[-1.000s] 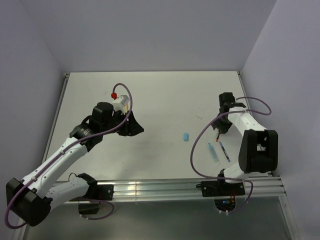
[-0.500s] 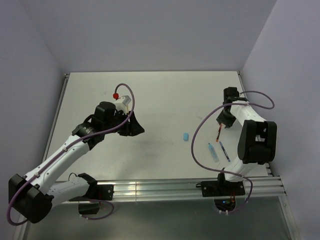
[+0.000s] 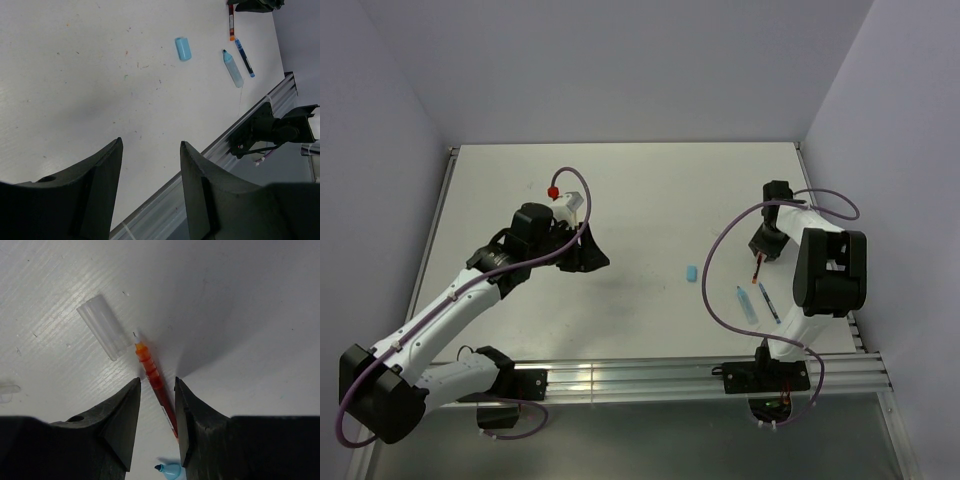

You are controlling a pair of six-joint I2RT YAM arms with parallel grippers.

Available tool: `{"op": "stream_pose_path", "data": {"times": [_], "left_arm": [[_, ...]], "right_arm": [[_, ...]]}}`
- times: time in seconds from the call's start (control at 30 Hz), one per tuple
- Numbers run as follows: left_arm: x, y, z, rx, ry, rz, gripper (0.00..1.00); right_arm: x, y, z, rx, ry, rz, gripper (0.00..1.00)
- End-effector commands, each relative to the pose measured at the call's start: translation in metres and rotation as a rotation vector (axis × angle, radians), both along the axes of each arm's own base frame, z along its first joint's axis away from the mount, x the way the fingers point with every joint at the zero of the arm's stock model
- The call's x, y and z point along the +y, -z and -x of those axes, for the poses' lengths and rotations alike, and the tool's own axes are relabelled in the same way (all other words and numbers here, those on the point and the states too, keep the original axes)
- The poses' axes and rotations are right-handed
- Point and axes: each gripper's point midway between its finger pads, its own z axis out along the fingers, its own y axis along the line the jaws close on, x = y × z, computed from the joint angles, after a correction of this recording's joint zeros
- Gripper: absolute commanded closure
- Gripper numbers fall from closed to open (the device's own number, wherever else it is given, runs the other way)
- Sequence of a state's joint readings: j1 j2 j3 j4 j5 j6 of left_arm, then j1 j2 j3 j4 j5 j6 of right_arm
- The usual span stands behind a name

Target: Insert the pens into the pen caps

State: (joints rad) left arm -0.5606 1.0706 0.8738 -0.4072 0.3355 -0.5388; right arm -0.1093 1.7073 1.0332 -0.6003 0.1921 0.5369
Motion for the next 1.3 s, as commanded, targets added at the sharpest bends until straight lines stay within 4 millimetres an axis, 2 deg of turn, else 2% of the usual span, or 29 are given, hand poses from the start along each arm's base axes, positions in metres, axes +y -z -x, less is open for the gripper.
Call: {"op": "stream_pose_path", "data": {"times": [0.0,0.47,0.73,0.87,0.97,1.0,1.07,1.2,1.27], "left_arm": [[-0.005,-0.012,-0.004,-0.046,0.017,0.026,0.46],[-0.005,-0.008,-0.005,-0.037,0.01,0.018,0.46],[-0.005,-0.007,-0.007,-0.03,0.005,0.015,0.46],[-0.005,-0.007,-0.007,-0.033,0.005,0.014,0.46],[-0.004,-0.006,-0.007,-0.031,0.002,0.011,0.46],[-0.004,-0.006,-0.007,-0.033,0.002,0.01,0.46],[-0.004,-0.007,-0.007,-0.035,0.003,0.012,0.46],[-0.004,-0.008,-0.007,-0.038,-0.002,0.014,0.45],[-0.003,-0.009,-0.008,-0.041,-0.008,0.015,0.45]], "right_arm": [[-0.004,0.002,-0.007,-0.024,0.002,0.011,0.59],[-0.006,0.016,-0.003,0.012,-0.002,0.004,0.66],[-0.007,0.016,-0.002,0.019,0.0,0.005,0.81],[-0.006,0.018,0.001,0.031,-0.004,0.006,0.82],[-0.006,0.018,0.005,0.04,-0.004,0.005,0.89],[-0.006,0.018,0.005,0.04,-0.007,0.006,0.96],[-0.007,0.018,0.008,0.044,-0.004,0.01,1.0],[-0.008,0.004,0.007,0.004,0.008,0.018,1.0],[-0.007,-0.011,0.003,-0.04,0.011,0.017,1.0]]}}
